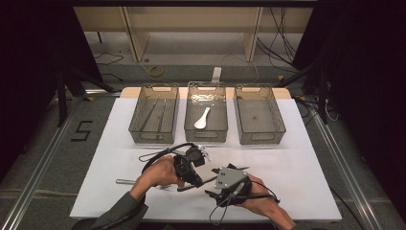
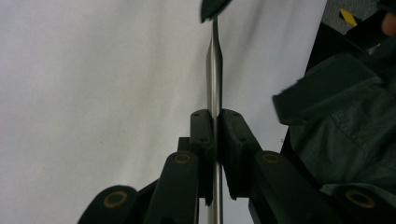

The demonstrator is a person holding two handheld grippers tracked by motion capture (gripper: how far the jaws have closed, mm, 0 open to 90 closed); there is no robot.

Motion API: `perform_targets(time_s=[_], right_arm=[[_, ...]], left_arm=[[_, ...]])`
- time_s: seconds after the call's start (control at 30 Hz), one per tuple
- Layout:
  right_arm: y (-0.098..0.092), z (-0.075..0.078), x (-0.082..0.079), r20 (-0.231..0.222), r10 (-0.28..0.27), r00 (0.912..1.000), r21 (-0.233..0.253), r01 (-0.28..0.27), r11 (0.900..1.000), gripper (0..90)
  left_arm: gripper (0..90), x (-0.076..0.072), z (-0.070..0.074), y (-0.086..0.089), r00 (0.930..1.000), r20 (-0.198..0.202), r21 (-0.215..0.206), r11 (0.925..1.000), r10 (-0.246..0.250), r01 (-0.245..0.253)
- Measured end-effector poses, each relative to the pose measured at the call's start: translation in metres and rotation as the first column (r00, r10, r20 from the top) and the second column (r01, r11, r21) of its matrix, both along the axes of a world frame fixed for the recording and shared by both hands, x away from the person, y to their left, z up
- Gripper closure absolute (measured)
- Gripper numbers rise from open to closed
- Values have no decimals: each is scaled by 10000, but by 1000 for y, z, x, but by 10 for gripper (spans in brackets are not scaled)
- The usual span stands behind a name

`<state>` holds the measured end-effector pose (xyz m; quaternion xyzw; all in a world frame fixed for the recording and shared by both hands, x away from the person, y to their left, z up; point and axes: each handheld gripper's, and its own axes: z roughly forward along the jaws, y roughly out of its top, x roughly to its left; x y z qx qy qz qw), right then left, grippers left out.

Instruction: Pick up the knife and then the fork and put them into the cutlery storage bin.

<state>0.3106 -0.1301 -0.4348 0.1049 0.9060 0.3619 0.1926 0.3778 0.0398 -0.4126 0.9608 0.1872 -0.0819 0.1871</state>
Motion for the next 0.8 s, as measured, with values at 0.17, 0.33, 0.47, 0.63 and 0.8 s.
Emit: perform_targets(time_s=[0.17,0.33,0.47,0.63,0.8], right_arm=[[7,-4,-2,187,336,9993,-495,-327,9982,413],[11,-8,-3,599,689,9958,-1123,-618,9917,465],[12,-9,-4,880,959,9915,-1696,-799,9823,512],[16,-13,-4,1077,1071,9884,-2032,-836,9756,574],[18,-16,-6,1181,1224,9854,-2179,-946,9714,661]], left_arm=[[832,-3,0,-4,9991,3,312,9986,-425,425],[832,-4,0,-5,9987,-59,332,9982,-497,499],[832,-6,0,-5,9977,-105,481,9966,-668,672],[832,-7,-1,-7,9969,-192,547,9955,-760,770],[832,-7,0,-8,9960,-243,559,9946,-860,872]])
